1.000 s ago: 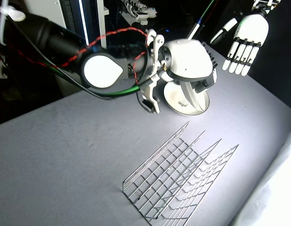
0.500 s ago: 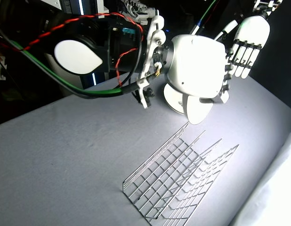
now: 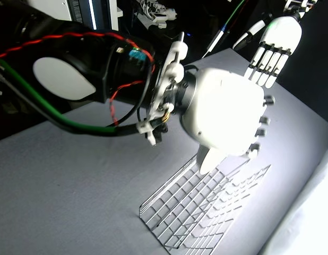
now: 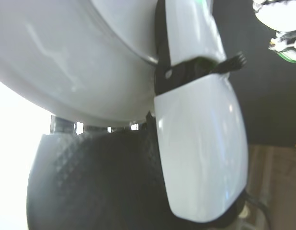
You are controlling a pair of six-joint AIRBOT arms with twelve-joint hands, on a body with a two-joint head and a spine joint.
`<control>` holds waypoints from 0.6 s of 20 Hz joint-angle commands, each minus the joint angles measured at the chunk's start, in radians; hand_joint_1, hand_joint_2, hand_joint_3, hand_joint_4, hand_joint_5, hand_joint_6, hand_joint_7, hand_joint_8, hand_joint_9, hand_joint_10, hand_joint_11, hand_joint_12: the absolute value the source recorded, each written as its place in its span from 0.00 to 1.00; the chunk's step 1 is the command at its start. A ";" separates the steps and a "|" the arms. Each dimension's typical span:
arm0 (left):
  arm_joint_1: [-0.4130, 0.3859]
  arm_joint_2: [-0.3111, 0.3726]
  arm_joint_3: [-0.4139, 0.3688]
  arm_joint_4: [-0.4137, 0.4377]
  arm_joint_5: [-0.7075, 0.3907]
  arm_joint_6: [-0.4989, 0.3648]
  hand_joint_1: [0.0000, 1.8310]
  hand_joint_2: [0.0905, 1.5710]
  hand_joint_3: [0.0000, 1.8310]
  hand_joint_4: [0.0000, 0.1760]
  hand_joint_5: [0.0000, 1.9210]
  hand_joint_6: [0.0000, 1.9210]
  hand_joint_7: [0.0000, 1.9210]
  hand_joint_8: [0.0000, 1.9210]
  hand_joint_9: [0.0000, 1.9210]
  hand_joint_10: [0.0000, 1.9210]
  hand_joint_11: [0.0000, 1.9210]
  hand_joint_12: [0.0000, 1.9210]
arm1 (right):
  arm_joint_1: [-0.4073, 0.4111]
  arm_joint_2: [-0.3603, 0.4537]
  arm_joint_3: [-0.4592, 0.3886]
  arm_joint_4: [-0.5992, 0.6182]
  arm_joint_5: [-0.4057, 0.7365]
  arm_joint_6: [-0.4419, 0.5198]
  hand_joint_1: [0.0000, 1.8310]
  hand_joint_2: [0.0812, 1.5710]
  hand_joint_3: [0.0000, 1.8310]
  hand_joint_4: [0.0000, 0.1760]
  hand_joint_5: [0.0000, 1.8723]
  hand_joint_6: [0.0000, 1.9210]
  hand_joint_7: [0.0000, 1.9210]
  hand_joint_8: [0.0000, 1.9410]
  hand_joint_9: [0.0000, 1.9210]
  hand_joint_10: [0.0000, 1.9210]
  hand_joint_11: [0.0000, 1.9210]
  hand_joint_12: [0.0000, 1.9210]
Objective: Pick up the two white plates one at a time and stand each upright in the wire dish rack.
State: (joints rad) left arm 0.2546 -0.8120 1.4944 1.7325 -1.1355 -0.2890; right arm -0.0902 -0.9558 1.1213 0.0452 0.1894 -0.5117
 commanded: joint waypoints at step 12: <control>0.001 -0.015 0.008 -0.079 0.001 -0.011 0.00 0.69 0.00 0.00 0.00 0.00 0.01 0.00 0.01 0.00 0.02 0.01 | 0.104 0.023 0.014 0.063 0.103 0.011 0.76 0.66 0.00 0.00 0.52 0.45 0.59 0.40 0.52 0.58 0.40 0.78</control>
State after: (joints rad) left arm 0.2565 -0.8318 1.4986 1.7317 -1.1183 -0.2932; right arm -0.0086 -0.9401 1.1290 0.0933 0.1566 -0.5129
